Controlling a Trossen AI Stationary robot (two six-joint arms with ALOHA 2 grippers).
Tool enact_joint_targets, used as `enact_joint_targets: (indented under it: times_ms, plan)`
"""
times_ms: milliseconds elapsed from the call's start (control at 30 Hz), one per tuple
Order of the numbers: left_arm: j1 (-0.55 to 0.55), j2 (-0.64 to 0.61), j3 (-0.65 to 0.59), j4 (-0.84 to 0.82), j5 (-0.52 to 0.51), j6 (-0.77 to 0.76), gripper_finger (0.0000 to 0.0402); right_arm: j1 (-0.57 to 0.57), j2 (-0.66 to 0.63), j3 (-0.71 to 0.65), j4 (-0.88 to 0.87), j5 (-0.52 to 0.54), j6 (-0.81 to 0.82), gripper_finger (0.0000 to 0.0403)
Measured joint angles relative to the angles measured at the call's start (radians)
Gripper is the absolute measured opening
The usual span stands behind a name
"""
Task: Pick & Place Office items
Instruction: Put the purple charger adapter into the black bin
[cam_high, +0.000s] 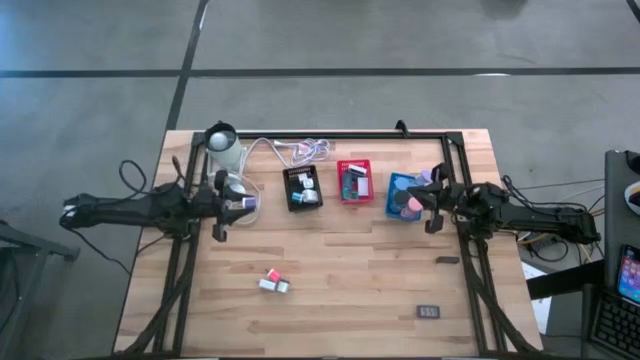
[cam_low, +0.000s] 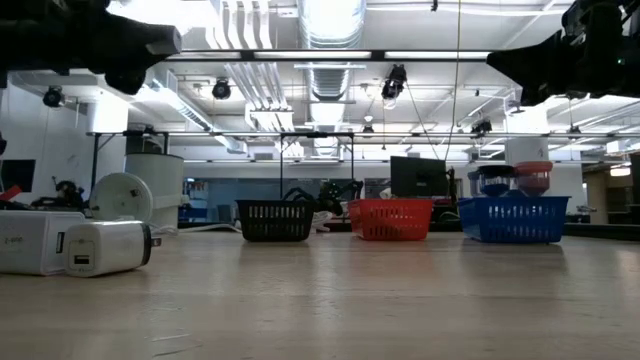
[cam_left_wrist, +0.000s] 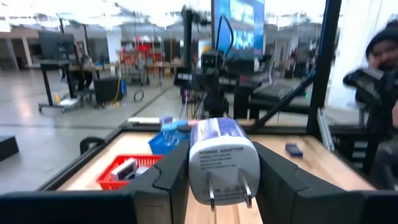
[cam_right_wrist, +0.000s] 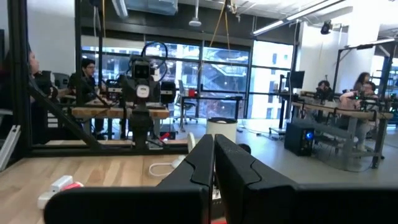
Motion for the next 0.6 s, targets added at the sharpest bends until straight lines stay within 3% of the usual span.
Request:
enact_joint_targets:
  times_ms: [233,600]
  plan:
    - [0.0,-0.038,-0.11,0.101,-0.008,-0.011,0.0139,0.0,0.0,0.0,0.002,0.001,-0.008,0.0008]
    - [0.0,-0.058,-0.169,0.131,-0.024,0.038,0.0139,0.0,0.0,0.0,0.005,0.001,-0.006,0.0008]
